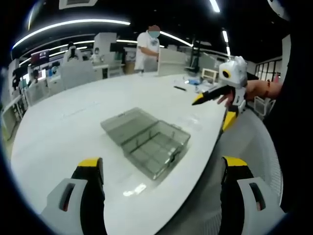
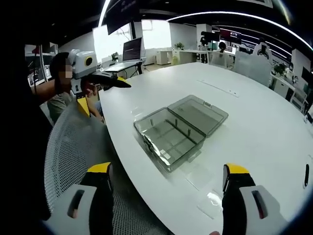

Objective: Insert the divider into the dual guide fixture by aligning both edges with the guide slots and pushing it downward to the bottom, including one-sided entry, uneven engagement, binding, and posture correction.

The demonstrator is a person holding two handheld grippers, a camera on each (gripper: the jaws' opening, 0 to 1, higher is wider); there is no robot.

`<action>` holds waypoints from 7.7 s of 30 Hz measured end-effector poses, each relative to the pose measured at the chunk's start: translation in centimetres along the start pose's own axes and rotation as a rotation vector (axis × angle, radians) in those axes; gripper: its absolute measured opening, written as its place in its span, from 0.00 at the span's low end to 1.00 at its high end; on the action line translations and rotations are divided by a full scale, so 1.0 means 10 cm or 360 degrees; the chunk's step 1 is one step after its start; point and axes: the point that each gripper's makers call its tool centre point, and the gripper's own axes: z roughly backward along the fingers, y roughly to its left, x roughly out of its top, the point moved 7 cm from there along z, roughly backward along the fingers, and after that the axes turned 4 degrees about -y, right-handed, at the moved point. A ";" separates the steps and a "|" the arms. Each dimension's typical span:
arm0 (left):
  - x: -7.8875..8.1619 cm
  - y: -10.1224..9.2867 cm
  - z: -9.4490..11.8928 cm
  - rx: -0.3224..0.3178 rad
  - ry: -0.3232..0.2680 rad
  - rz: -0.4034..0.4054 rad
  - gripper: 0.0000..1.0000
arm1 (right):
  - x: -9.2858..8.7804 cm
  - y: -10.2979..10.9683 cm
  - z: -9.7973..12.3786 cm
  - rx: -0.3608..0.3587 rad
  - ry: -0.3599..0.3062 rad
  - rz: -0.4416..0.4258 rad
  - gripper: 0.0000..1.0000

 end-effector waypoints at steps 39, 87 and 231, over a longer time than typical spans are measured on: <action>0.01 -0.14 -0.21 -0.0114 0.0001 -0.0008 0.99 | -0.21 -0.11 0.06 -0.0094 0.0186 -0.0086 0.78; 0.02 -0.43 -0.54 -0.0249 -0.0042 0.0023 0.99 | -0.60 -0.47 0.04 -0.0328 0.0472 -0.0370 0.59; 0.09 -0.64 -0.80 -0.0383 -0.0087 0.0104 0.90 | -0.74 -0.75 -0.20 -0.0718 0.0611 -0.0698 0.28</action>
